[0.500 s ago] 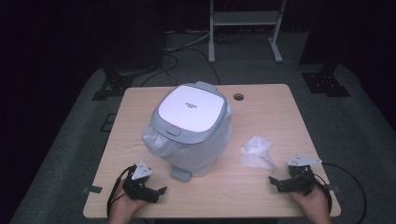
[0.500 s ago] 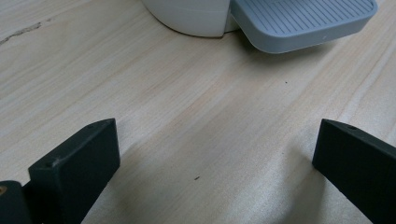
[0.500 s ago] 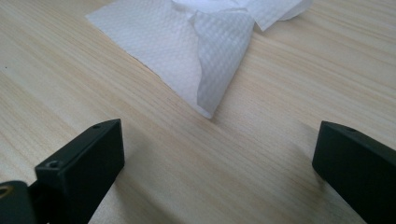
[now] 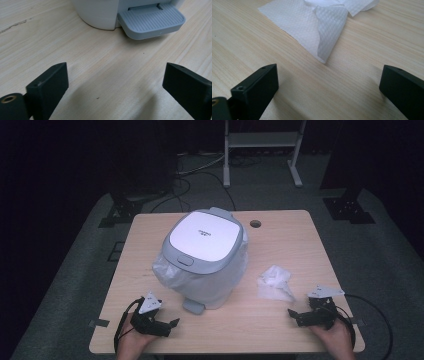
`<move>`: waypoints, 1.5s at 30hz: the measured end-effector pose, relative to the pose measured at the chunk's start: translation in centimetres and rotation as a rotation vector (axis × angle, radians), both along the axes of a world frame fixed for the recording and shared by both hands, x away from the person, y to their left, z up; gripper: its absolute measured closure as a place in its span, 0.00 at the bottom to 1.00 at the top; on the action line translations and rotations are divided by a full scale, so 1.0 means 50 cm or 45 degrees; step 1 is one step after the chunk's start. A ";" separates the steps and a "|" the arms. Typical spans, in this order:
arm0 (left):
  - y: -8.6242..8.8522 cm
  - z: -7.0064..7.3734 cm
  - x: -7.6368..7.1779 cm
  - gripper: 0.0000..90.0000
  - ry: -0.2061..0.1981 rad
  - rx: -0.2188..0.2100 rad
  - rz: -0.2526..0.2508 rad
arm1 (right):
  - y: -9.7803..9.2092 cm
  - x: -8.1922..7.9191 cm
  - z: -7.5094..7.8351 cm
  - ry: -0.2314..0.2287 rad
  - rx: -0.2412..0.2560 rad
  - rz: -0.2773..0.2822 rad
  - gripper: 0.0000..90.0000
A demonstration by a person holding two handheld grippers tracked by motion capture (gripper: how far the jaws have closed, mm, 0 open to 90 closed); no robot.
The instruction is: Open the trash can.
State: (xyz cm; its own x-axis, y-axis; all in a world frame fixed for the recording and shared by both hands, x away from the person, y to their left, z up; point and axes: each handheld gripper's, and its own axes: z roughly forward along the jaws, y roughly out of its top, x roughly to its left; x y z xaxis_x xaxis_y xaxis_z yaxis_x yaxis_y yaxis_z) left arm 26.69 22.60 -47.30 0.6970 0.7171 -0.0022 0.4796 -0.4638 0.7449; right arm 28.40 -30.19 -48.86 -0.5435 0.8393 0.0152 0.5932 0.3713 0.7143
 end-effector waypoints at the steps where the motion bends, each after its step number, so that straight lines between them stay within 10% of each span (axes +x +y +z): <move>1: -0.001 0.001 -0.001 0.09 -0.005 -0.008 0.003 | 0.000 0.000 0.000 0.000 -0.001 0.000 0.01; 11: -0.006 0.024 -0.012 0.25 -0.045 -0.045 0.044 | 0.000 0.000 0.000 0.000 0.000 0.000 0.01; 35: -0.047 0.054 -0.012 0.99 -0.116 -0.131 0.053 | 0.000 0.000 0.000 0.001 0.002 -0.005 0.01; 45: -0.074 0.048 -0.005 1.00 -0.124 -0.128 0.052 | 0.000 0.000 0.000 0.000 0.002 -0.004 0.01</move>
